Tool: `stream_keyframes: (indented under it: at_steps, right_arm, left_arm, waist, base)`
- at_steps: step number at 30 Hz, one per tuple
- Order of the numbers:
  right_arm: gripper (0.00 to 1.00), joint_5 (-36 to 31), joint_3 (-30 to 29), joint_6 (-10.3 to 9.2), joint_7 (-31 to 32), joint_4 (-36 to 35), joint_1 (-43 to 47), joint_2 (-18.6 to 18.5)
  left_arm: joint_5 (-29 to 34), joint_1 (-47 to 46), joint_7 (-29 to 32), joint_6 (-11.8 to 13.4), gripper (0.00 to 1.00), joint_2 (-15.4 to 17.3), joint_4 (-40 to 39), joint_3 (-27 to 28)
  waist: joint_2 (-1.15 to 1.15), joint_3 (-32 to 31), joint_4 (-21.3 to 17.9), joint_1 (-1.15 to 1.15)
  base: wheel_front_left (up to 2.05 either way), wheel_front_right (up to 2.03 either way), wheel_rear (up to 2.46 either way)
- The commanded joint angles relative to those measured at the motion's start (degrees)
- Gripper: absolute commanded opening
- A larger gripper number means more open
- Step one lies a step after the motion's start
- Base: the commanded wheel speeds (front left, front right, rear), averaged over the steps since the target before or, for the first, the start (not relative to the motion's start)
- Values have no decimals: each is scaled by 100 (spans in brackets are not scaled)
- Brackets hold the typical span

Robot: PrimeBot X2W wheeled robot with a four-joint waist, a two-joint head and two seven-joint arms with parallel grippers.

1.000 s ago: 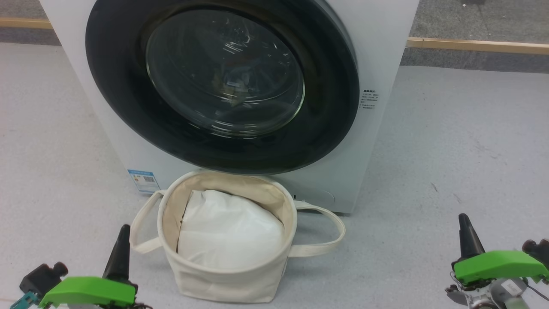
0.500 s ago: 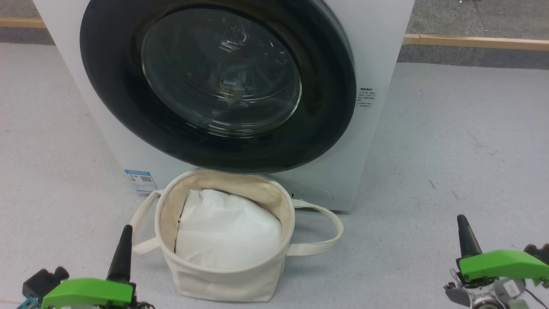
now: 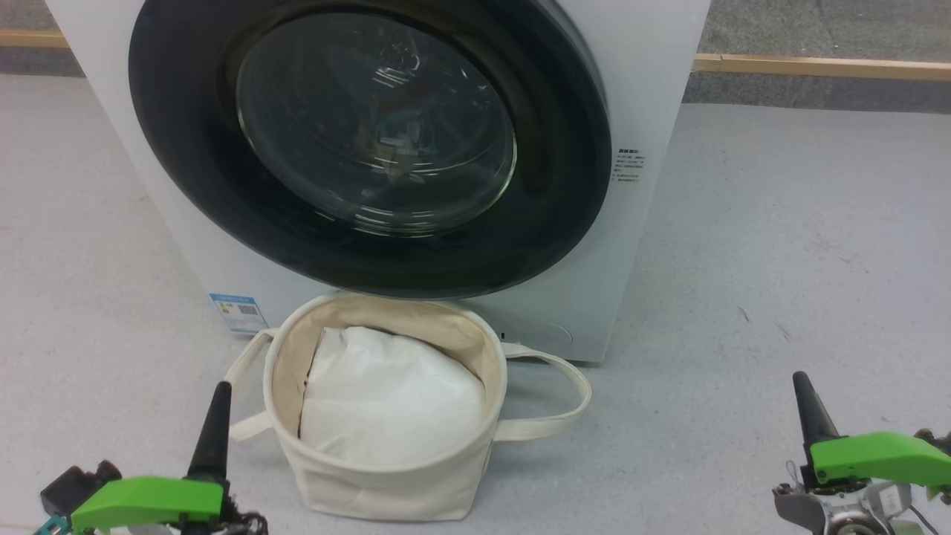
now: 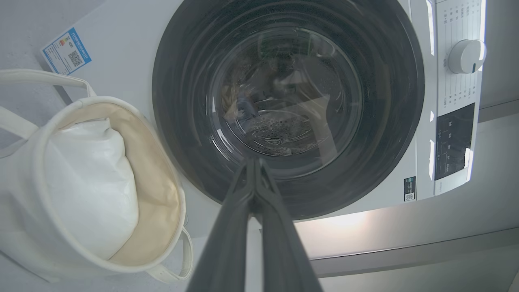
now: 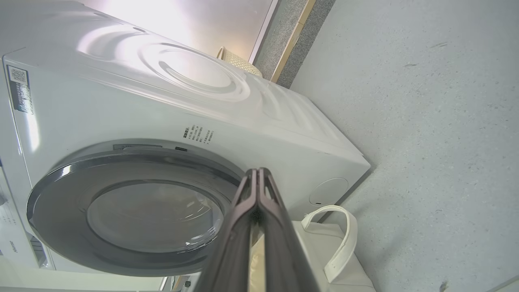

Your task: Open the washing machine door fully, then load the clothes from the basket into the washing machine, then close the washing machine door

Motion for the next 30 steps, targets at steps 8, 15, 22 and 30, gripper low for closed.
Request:
stream_keyframes:
  at_steps: [8, 15, 22, 30]
  right_arm:
    - [0, 531, -45, 0, 175, -261, -188, 61]
    - [0, 913, -111, 0, 291, -291, -183, 112]
    - [0, 1350, -186, 0, 424, -326, -176, 169]
    - [0, 1787, -261, 0, 557, -361, -169, 227]
  left_arm:
    - [-403, -71, 165, 8, 0, -56, -357, 330]
    - [-687, -41, 281, 16, 0, -151, -454, 426]
    - [-1011, -6, 414, 25, 0, -260, -565, 536]
    - [-1335, 29, 547, 34, 0, -369, -675, 646]
  waist:
    - [0, 20, -34, 0]
    - [0, 37, -62, 0]
    - [0, 56, -94, 0]
    - [0, 75, -127, 0]
  base:
    - [0, 0, 0]
    - [0, 0, 0]
    - [0, 0, 0]
    - [0, 0, 0]
